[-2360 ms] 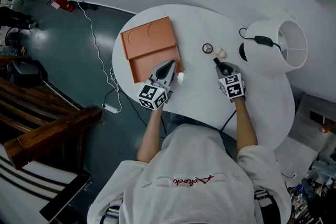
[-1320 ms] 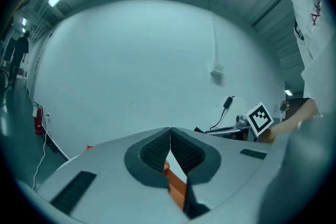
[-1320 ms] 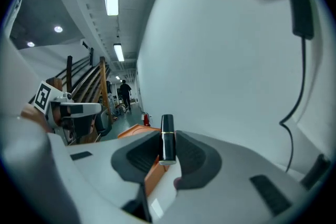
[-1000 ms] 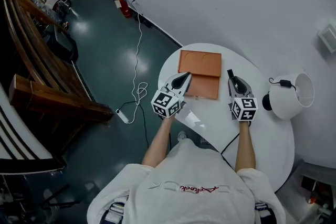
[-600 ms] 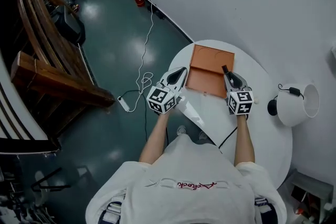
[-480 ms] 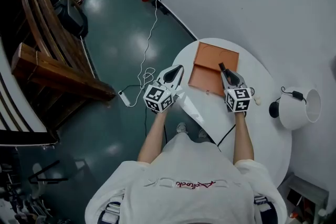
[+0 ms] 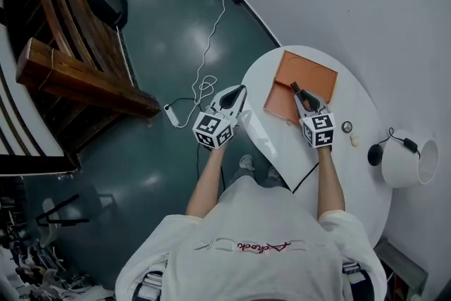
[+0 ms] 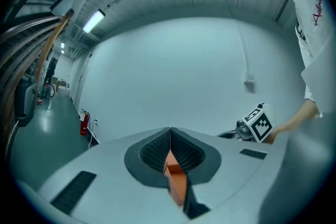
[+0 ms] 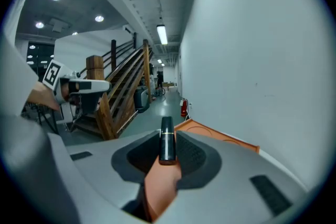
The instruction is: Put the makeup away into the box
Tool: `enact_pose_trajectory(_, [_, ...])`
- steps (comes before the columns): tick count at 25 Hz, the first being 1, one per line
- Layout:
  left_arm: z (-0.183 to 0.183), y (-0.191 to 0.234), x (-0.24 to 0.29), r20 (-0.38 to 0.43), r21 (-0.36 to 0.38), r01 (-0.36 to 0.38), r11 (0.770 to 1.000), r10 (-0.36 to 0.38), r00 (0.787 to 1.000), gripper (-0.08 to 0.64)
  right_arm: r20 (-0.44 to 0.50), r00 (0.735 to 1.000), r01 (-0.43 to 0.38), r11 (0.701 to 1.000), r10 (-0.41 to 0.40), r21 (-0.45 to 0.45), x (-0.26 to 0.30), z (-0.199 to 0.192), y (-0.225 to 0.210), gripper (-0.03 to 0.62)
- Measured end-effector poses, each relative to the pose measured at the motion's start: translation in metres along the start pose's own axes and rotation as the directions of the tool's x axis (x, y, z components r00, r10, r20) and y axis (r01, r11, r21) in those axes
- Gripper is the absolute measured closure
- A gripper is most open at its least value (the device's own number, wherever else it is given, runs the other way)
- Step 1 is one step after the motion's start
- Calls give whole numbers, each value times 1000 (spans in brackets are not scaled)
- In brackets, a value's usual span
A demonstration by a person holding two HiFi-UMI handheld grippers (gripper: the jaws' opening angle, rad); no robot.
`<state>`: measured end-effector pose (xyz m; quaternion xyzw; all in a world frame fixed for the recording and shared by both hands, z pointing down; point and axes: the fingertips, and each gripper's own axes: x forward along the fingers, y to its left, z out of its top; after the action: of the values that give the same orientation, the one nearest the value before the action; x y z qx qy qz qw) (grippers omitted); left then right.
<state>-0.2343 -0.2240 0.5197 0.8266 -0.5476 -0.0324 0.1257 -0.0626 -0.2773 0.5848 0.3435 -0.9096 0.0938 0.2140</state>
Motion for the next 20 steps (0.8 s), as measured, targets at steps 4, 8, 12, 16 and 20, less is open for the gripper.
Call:
enact_pose_trajectory(4, [-13, 3, 7, -22, -20, 6, 1000, -7, 1000, 549, -132, 989, -84, 978, 59, -193, 13, -29, 11, 486])
enact_pose_trajectory(8, [-29, 7, 13, -45, -43, 10, 999, -12, 999, 551, -296, 948, -233, 890, 118, -391, 26, -68, 23, 486])
enact_pose_trajectory(12, [-44, 10, 15, -67, -64, 9, 998, -14, 998, 551, -407, 901, -340, 828, 151, -447, 36, -99, 26, 486])
enact_pose_trajectory(16, [-55, 15, 11, -84, -77, -1, 997, -6, 996, 549, -440, 879, -370, 843, 182, -390, 45, -112, 26, 486])
enact_pose_trajectory(20, [-59, 19, 6, -89, -86, -14, 996, 6, 996, 551, -477, 855, -399, 847, 205, -351, 56, -124, 26, 486])
